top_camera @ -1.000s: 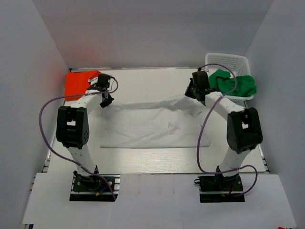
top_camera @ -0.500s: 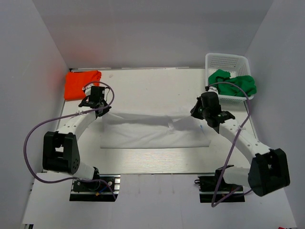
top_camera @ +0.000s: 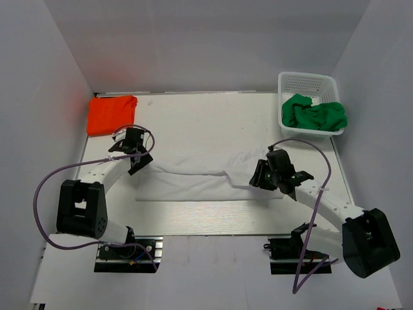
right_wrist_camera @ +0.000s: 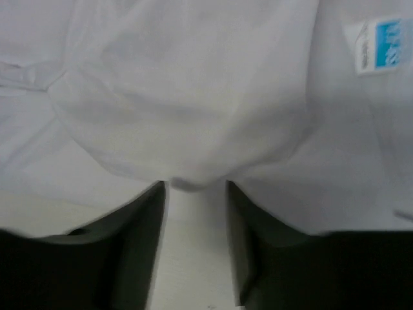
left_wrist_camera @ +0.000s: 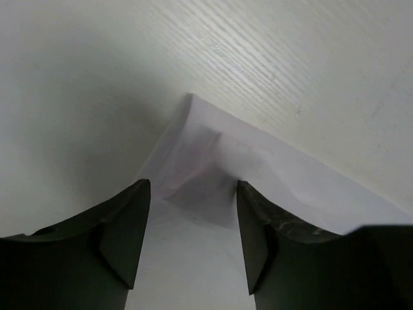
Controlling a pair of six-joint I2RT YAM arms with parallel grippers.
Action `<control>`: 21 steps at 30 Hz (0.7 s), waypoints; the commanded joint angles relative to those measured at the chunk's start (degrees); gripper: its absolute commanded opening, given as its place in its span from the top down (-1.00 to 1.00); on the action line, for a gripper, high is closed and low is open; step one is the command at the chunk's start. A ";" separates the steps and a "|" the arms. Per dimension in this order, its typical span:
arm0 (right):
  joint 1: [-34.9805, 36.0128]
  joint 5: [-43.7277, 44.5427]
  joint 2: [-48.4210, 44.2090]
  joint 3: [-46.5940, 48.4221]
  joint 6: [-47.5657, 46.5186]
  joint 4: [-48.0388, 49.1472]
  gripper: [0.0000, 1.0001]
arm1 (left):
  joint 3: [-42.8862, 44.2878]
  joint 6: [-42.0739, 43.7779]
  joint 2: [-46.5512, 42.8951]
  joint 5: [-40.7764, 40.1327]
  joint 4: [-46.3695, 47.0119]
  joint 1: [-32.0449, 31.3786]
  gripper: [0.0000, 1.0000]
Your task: Fold and stack the t-shirts
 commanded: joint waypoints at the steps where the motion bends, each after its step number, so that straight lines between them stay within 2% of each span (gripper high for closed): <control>1: 1.33 -5.70 -3.42 -1.95 -2.82 3.16 0.06 | -0.87 -5.82 -4.25 -4.75 -6.41 -0.04 -0.35; 2: 1.69 -6.23 -4.23 -2.30 -3.45 2.91 -0.36 | -0.87 -6.44 -5.82 -4.76 -8.60 -0.04 -0.37; 3: 1.69 -5.80 -5.19 -2.21 -4.76 2.73 -0.69 | -0.09 -7.05 -6.79 -5.54 -9.84 -0.04 -0.63; 4: 1.69 -5.19 -8.07 -1.87 -6.17 2.38 -0.81 | 1.23 -8.54 -7.85 -5.55 -10.89 -0.04 -0.80; 5: 1.78 -4.66 -8.89 -1.08 -7.22 2.38 -0.81 | 1.24 -8.55 -9.07 -5.55 -10.90 -0.04 -0.99; 8: 1.60 -2.72 -10.22 0.77 -8.20 3.78 -0.81 | 2.03 -6.72 -14.61 -0.73 -6.79 -0.04 -1.00; 12: 1.51 -1.49 -5.74 3.76 -7.41 8.44 -0.81 | -1.13 -3.90 -17.17 8.49 6.46 -0.04 -1.00; 14: 1.43 -1.67 -1.37 4.20 -6.01 10.62 -0.81 | -1.13 -2.50 -12.99 13.86 8.60 -0.56 -1.00; 15: 1.51 -5.32 1.19 4.81 -5.31 12.12 -0.81 | -1.13 -2.49 -8.86 15.87 9.74 -1.08 -1.00; 16: 1.51 -6.23 1.21 4.82 -5.30 12.13 -0.81 | -0.61 -2.49 -8.82 16.50 10.27 -1.09 -1.00; 18: 1.60 -8.17 5.77 4.99 -4.86 15.73 -0.81 | 0.00 -1.79 -2.95 18.00 11.59 -1.70 -1.00; 21: 1.51 -9.75 11.57 5.96 -3.90 14.78 -0.81 | 0.54 -1.79 1.18 18.80 11.69 -2.23 -1.00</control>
